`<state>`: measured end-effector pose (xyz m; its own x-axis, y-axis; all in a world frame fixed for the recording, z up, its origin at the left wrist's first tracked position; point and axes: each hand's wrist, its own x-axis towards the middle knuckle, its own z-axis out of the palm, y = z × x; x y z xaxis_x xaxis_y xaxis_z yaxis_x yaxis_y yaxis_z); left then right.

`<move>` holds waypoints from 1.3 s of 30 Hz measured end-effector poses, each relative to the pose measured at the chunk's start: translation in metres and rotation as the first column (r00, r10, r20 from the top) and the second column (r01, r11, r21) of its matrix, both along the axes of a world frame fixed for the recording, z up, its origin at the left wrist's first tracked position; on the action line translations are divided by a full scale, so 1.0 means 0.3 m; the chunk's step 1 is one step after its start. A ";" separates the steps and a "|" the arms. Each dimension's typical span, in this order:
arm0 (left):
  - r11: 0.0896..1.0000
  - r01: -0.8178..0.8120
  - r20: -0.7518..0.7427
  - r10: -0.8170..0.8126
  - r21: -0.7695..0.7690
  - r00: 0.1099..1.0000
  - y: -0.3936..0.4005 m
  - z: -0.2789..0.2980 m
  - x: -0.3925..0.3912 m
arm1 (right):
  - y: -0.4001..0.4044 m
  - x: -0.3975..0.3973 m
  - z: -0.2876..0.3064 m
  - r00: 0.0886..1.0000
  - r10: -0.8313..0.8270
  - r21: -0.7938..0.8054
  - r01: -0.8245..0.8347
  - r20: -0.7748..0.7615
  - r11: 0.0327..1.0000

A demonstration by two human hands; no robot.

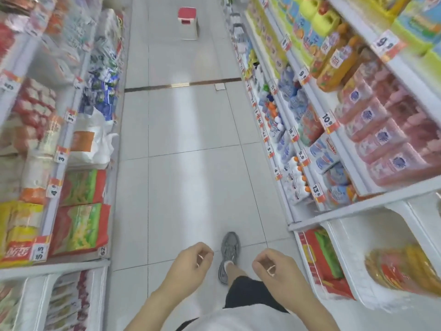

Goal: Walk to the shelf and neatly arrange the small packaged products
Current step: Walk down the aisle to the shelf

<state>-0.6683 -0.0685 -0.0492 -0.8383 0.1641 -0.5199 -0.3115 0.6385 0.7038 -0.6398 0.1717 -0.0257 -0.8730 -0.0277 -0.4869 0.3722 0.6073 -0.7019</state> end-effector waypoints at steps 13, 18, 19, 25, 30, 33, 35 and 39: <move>0.992 -0.086 -0.110 0.076 -0.092 0.991 -0.047 0.143 -1.174 | -0.097 -1.444 0.078 0.949 0.285 0.001 -0.287 -0.134 0.958; 0.992 -0.070 -0.125 0.058 -0.100 0.991 -0.120 0.091 -1.655 | -0.215 -1.981 0.075 0.946 0.281 0.008 -0.283 -0.163 0.959; 0.993 -0.062 -0.128 0.049 -0.104 0.991 -0.138 0.095 -1.762 | -0.238 -2.087 0.084 0.946 0.279 0.013 -0.280 -0.164 0.960; 0.992 -0.007 -0.116 -0.007 -0.123 0.993 -0.252 0.163 -2.395 | -0.317 -2.601 0.139 0.967 0.214 -0.010 -0.217 -0.136 0.976; 0.991 0.019 -0.129 -0.036 -0.131 0.991 -0.286 0.180 -2.926 | -0.288 -2.967 0.105 0.985 0.150 -0.005 -0.151 -0.089 0.989; 0.989 0.034 -0.126 -0.052 -0.141 0.991 -0.269 0.145 -3.246 | -0.258 -3.230 0.054 0.987 0.139 0.006 -0.139 -0.079 0.990; 0.987 0.070 -0.117 -0.087 -0.144 0.989 -0.249 0.114 -3.466 | -0.239 -3.440 0.009 0.986 0.151 0.017 -0.150 -0.074 0.989; 0.988 0.059 -0.101 -0.073 -0.141 0.992 -0.215 0.115 -3.891 | -0.213 -3.921 -0.021 0.977 0.200 0.029 -0.198 -0.073 0.980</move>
